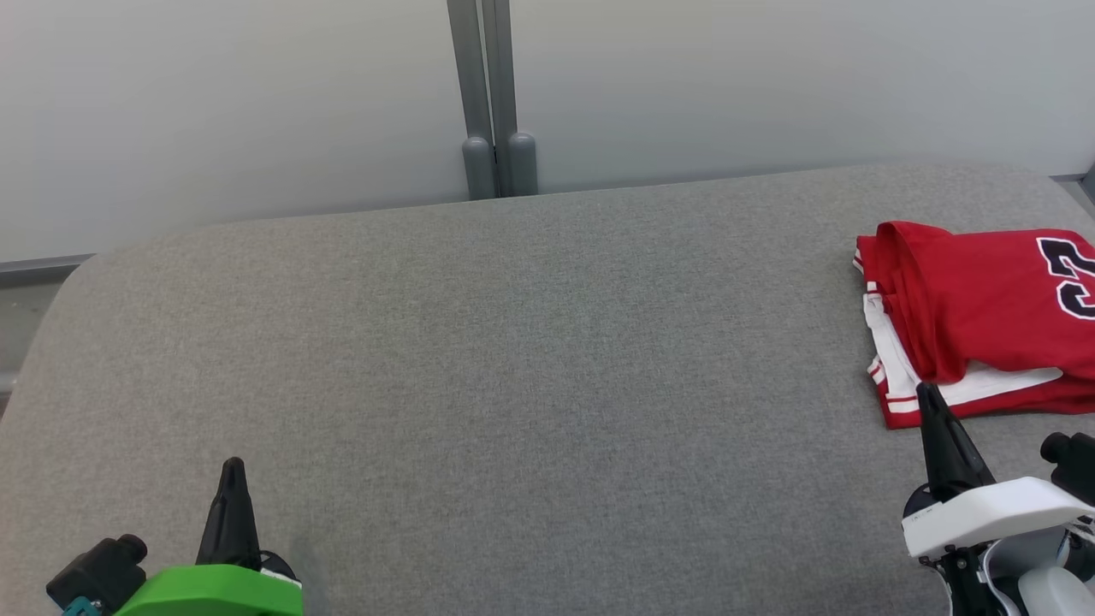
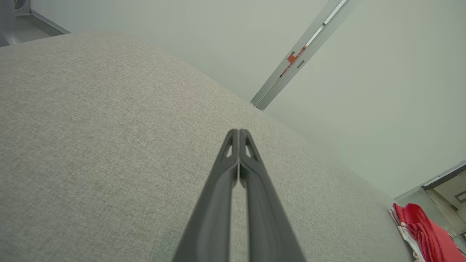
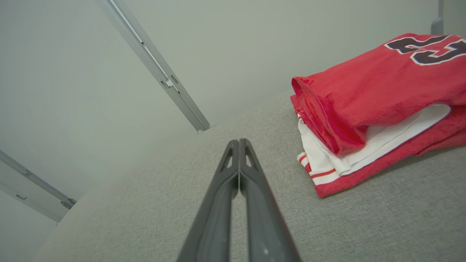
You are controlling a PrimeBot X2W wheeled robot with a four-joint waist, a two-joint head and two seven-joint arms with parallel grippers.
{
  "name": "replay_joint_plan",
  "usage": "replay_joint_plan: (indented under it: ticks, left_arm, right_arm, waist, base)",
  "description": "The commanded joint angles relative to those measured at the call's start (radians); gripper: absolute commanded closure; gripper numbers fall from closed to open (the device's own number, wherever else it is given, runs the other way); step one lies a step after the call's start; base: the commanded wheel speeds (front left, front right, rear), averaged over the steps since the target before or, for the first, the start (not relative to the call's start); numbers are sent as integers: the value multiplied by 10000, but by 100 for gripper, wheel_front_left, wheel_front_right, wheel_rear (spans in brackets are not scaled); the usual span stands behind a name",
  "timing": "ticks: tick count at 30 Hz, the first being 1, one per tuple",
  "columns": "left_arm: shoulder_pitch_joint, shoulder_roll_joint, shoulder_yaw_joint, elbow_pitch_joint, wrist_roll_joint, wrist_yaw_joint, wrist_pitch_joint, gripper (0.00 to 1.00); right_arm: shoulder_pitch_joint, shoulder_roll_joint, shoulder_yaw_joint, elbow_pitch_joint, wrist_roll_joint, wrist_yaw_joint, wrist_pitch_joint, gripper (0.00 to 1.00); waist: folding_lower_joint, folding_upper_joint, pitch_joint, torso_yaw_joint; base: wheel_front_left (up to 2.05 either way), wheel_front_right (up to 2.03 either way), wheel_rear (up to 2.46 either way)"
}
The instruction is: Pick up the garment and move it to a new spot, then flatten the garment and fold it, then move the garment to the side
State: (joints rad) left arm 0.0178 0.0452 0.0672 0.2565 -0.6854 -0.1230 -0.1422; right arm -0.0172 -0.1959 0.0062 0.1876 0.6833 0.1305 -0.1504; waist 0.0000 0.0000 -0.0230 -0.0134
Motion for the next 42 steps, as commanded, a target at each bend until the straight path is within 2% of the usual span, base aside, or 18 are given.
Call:
replay_joint_plan:
  ticks: [1,22,42]
  left_arm:
    - [-348,50,59,-172,-331,-21,63,100]
    - [-654,59,184,-170,-2966,-45,798,100]
    - [-871,66,283,-158,-4975,-65,1375,100]
  right_arm:
    - [-310,-23,-106,-92,350,2,90,100]
    - [-506,400,-430,96,2978,3,834,100]
    - [-661,734,-683,243,5006,3,1423,100]
  waist:
    - [0,0,3,2]
    - [0,0,57,30]
    - [0,0,109,56]
  base:
    - [0,0,0]
    - [0,0,0]
    - [0,0,0]
